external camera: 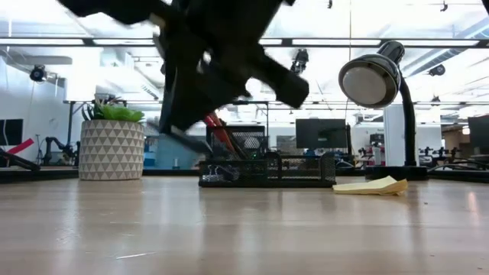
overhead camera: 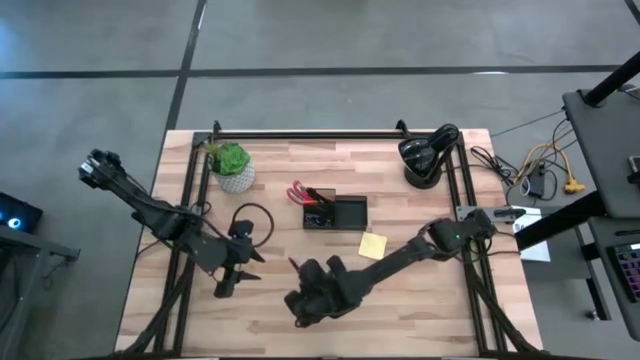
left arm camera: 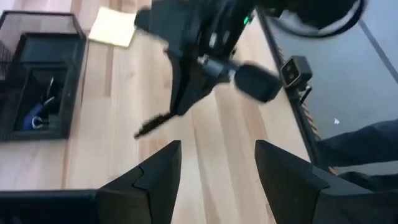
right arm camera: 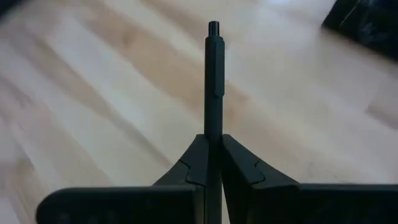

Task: Pick and place office supplies into organizer
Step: Put the black pen into the black desk organizer

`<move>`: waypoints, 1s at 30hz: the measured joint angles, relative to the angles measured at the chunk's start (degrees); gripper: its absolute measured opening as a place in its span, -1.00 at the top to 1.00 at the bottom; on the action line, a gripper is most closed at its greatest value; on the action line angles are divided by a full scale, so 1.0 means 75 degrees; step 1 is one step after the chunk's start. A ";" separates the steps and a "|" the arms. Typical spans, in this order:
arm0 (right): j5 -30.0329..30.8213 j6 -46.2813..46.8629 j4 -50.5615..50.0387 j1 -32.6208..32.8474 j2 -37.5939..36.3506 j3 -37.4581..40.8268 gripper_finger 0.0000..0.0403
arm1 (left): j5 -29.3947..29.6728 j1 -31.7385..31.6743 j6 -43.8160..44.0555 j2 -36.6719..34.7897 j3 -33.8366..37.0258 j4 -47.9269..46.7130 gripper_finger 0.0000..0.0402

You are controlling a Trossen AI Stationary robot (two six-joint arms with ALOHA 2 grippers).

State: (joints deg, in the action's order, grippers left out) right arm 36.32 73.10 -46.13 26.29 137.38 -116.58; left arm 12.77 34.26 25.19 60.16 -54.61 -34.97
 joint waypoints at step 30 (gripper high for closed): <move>0.2141 -0.4934 -0.1117 -0.2238 -0.2198 0.0333 0.94 | 0.1974 -0.0602 -0.0668 -0.1283 0.0513 0.2570 0.06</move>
State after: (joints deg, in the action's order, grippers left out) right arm 52.38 36.10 -54.51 9.51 120.90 -114.08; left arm 27.58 29.75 20.18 50.54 -50.76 -15.70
